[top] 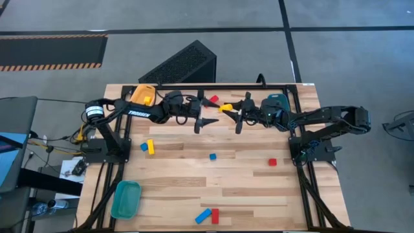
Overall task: Sort & place blocks by color
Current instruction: Put the right yellow block into the yellow bin
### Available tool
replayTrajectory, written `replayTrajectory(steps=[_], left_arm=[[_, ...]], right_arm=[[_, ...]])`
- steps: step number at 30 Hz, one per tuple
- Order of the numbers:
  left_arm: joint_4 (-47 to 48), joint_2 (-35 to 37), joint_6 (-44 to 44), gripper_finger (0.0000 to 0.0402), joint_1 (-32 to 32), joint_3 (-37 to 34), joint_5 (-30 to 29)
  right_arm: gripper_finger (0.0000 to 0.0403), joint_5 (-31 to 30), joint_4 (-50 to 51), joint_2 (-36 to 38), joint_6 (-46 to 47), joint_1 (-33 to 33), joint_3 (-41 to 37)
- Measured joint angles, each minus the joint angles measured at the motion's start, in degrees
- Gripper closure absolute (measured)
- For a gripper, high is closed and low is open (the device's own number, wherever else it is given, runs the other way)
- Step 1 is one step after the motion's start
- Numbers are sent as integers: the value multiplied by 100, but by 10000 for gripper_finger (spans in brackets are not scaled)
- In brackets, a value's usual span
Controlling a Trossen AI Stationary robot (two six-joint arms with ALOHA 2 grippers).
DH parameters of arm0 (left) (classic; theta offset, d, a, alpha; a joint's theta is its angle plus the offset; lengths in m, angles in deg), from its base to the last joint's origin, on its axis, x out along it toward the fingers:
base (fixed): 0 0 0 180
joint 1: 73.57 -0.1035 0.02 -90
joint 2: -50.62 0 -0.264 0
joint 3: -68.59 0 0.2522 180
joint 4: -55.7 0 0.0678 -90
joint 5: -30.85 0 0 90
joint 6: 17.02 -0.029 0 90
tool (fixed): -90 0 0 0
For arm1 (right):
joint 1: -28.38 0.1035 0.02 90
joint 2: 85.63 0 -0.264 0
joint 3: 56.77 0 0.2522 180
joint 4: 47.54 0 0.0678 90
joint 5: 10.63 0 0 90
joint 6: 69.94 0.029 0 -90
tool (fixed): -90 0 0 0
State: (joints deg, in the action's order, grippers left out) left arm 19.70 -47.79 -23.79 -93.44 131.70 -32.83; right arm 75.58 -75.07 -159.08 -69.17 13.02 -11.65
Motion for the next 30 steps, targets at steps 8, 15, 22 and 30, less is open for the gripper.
replayTrajectory(steps=[8,15,22,30], left_arm=[[59,-7,-159,129,291,-4,50],[20,-7,-686,130,512,-4,-1473],[15,-7,-1720,130,865,-4,-2548],[-369,-7,-3006,130,1380,0,-4513]], right_arm=[[272,1,-219,9,-7,107,15],[272,51,-311,2,-142,217,15],[272,33,-310,7,-32,199,20],[272,164,-224,0,163,219,7]])
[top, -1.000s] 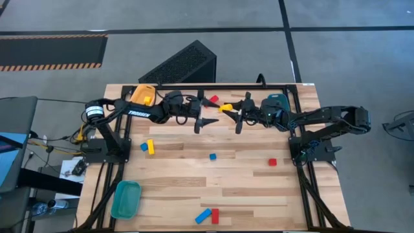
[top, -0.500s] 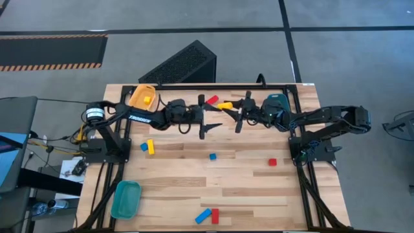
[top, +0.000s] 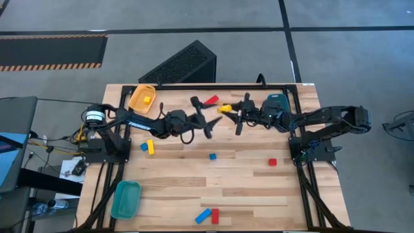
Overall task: Sort & place blocks by color
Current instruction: Put the right yellow block into the yellow bin
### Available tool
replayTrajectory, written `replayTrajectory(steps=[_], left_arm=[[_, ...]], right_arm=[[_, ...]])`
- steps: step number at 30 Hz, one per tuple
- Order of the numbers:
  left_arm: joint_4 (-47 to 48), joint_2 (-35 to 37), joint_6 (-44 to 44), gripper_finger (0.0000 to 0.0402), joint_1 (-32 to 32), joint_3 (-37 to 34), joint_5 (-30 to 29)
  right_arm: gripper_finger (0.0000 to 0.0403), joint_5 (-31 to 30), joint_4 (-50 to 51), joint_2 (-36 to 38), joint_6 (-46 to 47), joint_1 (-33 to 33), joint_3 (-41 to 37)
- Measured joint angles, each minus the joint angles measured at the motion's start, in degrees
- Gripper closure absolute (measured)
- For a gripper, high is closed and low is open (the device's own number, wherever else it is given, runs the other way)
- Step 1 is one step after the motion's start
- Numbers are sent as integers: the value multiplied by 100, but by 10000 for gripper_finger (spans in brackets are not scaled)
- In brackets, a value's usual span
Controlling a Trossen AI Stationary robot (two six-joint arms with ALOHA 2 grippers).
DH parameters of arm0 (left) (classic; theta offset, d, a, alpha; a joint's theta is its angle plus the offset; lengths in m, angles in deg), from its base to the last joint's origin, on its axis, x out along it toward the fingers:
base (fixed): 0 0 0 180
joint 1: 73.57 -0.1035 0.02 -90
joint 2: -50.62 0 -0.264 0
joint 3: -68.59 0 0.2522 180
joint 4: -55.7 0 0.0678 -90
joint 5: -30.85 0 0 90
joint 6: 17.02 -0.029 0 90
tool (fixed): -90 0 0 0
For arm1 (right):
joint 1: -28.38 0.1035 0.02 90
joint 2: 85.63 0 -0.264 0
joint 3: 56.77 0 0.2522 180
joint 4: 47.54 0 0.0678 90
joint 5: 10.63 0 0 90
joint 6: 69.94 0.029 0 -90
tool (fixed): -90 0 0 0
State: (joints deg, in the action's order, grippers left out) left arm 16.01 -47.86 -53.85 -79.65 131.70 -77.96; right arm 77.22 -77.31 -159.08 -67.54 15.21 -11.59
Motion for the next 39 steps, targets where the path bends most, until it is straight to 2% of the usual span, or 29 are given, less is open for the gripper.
replayTrajectory(steps=[3,10,21,27,30,34,39], left_arm=[[-144,0,-255,129,68,0,-463],[30,0,-130,129,31,0,24],[-347,0,-108,129,16,130,57],[70,0,-106,129,8,335,122],[-15,0,-77,130,8,340,194],[-26,0,6,150,8,343,445],[-24,0,3,201,8,343,706]], right_arm=[[272,-8,-145,2,398,-32,-2],[261,-7,-340,0,977,-69,0],[261,28,-531,0,1446,-69,0],[263,79,-630,2,1431,60,0],[262,87,-633,2,1429,130,0],[261,88,-677,2,1428,202,0],[262,218,-692,2,1425,236,0]])
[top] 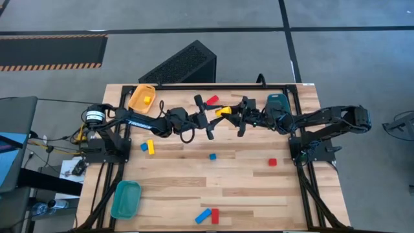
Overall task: Sort & place blocks by color
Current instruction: Put the right yellow block into the yellow bin
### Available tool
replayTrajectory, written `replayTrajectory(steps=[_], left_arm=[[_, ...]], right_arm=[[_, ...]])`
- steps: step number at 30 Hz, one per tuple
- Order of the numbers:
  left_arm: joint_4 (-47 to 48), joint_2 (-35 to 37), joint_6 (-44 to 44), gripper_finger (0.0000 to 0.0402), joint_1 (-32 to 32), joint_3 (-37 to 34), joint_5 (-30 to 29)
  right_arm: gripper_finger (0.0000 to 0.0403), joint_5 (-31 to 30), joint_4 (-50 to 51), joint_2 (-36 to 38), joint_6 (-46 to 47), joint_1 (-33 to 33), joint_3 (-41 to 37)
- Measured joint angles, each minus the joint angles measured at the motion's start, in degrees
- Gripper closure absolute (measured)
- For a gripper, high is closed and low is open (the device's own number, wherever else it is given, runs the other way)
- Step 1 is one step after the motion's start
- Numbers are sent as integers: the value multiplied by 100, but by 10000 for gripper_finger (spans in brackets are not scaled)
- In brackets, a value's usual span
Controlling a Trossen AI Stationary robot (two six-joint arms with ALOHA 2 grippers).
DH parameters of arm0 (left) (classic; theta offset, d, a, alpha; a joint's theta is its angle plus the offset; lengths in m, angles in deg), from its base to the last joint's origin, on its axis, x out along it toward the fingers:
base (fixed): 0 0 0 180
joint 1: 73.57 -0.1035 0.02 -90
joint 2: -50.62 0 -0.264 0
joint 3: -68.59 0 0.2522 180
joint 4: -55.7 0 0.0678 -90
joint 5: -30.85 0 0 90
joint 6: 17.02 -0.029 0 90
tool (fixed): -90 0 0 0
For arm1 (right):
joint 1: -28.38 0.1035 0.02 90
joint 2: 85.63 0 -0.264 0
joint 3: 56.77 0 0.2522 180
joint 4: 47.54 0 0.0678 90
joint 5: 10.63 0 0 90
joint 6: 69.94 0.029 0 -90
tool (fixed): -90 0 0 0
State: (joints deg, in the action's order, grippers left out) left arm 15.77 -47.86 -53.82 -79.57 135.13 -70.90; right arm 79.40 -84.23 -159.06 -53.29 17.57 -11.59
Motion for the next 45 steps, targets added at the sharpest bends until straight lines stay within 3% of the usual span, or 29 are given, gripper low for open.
replayTrajectory(steps=[9,21,23,28,32,38,45], left_arm=[[20,0,-13,302,1,0,-94],[150,-2,-7,296,19,5,-499],[304,-7,105,296,26,9,-719],[866,-2,584,299,-200,8,-1917],[2071,270,1194,296,-641,-38,-2698],[4257,1267,3168,297,-1904,-463,-2284],[7730,1943,5076,291,-3154,-651,-2744]], right_arm=[[262,64,2,4,1,-10,0],[251,87,158,-1,-147,-31,9],[238,-36,351,-2,-179,-90,15],[186,-412,976,2,-232,-349,2],[156,-429,1347,2,-184,-530,2],[148,-442,1511,2,-176,-656,2],[148,-443,1554,4,-216,-658,2]])
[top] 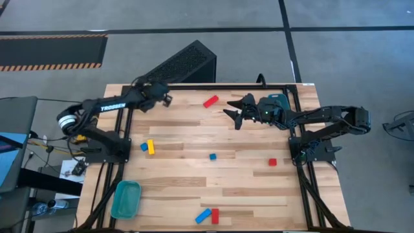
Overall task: Sort & place blocks by color
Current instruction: Put the right yellow block into the yellow bin, then put the yellow block into the yellow bin
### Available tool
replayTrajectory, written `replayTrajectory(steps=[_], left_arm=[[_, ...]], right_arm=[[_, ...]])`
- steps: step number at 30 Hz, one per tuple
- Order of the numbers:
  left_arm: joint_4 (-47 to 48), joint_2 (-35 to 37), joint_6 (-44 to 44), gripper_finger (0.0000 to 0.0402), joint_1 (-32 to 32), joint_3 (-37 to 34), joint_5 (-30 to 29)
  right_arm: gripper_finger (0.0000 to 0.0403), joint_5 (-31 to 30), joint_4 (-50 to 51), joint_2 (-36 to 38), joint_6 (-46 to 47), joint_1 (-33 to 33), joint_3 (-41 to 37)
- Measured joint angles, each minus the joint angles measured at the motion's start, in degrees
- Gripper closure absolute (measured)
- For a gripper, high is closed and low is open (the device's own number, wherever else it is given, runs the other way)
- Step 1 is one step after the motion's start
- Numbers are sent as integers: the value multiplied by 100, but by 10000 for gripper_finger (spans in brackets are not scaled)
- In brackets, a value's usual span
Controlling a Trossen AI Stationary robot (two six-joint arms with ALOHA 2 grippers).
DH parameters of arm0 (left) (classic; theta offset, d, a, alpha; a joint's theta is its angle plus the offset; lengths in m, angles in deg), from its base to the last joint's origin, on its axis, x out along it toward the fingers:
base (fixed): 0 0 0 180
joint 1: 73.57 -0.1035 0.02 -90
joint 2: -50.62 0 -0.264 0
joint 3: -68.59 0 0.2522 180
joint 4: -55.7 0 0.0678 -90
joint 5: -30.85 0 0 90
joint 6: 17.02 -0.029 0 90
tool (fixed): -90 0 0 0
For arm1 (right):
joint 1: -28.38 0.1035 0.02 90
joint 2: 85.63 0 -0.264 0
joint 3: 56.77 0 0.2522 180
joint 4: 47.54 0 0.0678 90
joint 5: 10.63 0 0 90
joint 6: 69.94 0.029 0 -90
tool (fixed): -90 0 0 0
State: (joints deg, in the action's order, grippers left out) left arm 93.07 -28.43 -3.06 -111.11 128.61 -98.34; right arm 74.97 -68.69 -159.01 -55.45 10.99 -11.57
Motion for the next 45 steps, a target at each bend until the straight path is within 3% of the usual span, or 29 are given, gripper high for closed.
replayTrajectory(steps=[2,6,14,27,31,39,45], left_arm=[[712,4,464,290,-256,-1,121],[1240,-119,924,289,-572,0,120],[1246,-537,920,282,-945,1,109],[1295,-756,790,162,-1000,2,-201],[1294,-568,405,145,-791,2,102],[1252,429,283,147,57,2,255],[1412,1202,1082,148,1094,-7,521]], right_arm=[[148,2,-9,0,0,0,0],[148,2,-21,0,4,0,0],[148,7,73,0,46,76,0],[148,141,320,0,-129,92,0],[148,580,304,0,-489,138,0],[148,614,48,0,-747,409,0],[148,601,-348,-105,-542,546,0]])
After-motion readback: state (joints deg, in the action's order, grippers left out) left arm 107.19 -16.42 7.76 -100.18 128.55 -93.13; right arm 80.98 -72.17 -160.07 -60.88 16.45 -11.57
